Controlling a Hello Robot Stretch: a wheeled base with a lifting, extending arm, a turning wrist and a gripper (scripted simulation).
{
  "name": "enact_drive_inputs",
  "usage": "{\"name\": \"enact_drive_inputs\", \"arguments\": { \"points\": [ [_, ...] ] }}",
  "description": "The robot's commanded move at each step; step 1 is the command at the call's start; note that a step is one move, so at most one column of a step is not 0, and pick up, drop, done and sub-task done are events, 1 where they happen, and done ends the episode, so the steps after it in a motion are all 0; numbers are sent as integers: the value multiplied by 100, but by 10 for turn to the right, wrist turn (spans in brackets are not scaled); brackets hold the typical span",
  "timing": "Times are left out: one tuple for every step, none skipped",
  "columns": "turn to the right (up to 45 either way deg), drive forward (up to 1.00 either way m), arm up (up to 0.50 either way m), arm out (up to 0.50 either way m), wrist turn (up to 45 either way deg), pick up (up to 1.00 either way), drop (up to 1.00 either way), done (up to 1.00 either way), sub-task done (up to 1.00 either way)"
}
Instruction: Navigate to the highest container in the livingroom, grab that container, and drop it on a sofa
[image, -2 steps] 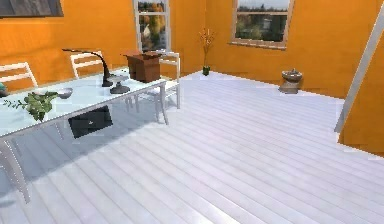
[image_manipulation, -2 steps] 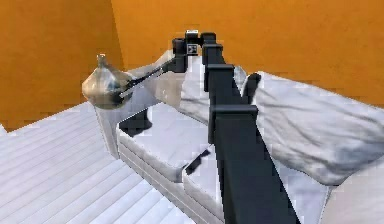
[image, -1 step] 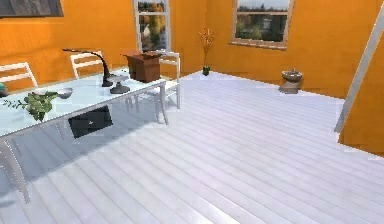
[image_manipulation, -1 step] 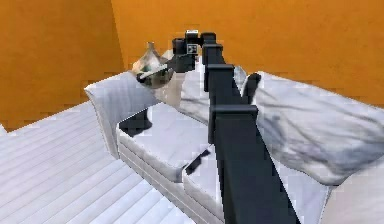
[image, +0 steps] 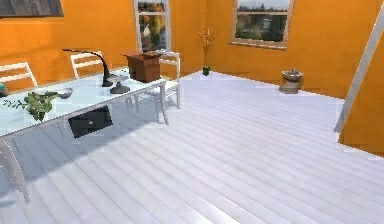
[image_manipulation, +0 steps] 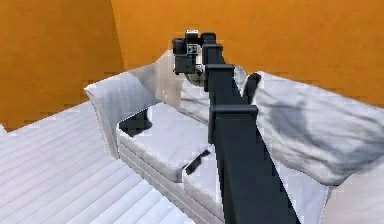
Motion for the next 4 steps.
{"name": "enact_drive_inputs", "arguments": {
  "points": [
    [0, 0, 0, 0, 450, 0, 0, 0, 0],
    [0, 0, 0, 0, 30, 0, 0, 0, 0],
    [0, 0, -34, 0, 0, 0, 0, 0, 0],
    [0, 0, -32, 0, 0, 0, 0, 0, 0]
  ]
}}
